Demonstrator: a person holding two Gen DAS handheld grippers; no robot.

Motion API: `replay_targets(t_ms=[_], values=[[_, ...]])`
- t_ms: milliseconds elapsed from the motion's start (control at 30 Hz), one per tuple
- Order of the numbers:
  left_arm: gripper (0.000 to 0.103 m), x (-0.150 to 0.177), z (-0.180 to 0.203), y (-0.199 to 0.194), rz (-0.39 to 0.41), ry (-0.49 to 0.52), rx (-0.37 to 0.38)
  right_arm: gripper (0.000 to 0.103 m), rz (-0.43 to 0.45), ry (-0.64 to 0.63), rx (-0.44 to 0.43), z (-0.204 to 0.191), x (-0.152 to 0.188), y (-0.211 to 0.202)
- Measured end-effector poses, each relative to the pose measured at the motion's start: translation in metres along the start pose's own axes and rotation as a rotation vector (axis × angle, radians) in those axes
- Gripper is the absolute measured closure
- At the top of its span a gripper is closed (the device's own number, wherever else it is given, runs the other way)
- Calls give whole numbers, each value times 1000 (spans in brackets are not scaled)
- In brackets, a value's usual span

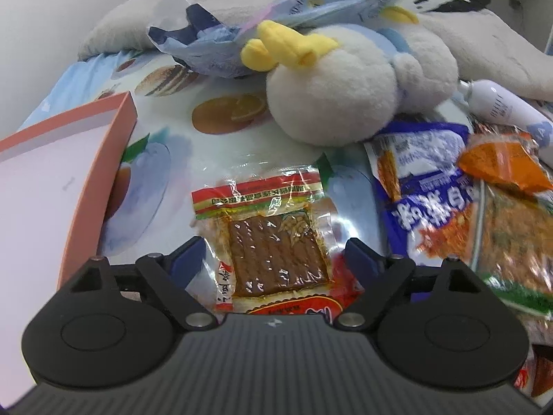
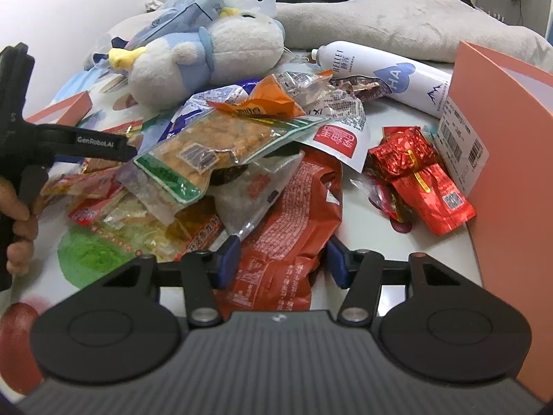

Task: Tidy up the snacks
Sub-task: 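Move the right tool down toward the red-orange jerky bag, then close the right gripper on the red-orange jerky bag while the left tool reaches the spicy strip packet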

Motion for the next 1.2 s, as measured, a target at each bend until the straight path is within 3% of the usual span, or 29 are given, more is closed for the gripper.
replay_targets(t_ms=[233, 300, 900, 933, 967, 1000, 1100, 1200], values=[[25, 11, 10, -16, -3, 32, 26, 47, -5, -16, 4, 4, 6, -13], [36, 14, 10, -22, 1, 29, 23, 48, -8, -20, 6, 5, 8, -16], [49, 79, 36, -109, -21, -56, 171, 56, -50, -12, -19, 7, 38, -64], [51, 83, 38, -114, -21, -60, 179, 63, -51, -13, -18, 7, 40, -67], [86, 87, 39, -119, -26, -67, 176, 67, -47, -17, -16, 8, 42, -71], [91, 92, 40, -123, -39, -79, 191, 70, -48, -20, -18, 8, 43, -75], [91, 104, 45, -134, -49, -124, 273, 71, -58, -25, -18, 10, 50, -84], [91, 113, 53, -146, -45, -100, 280, 71, -69, -16, -19, 13, 56, -91]])
Point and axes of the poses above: each gripper's, at about its wrist camera, not at the fingertips, and y roughly the way its jaws point, z to its right, x to its underside, the point moved 5 cm from there along y, roughly the way its jaws point, and after that the axes turned 15 degrees about y, right-handed, at the moved point
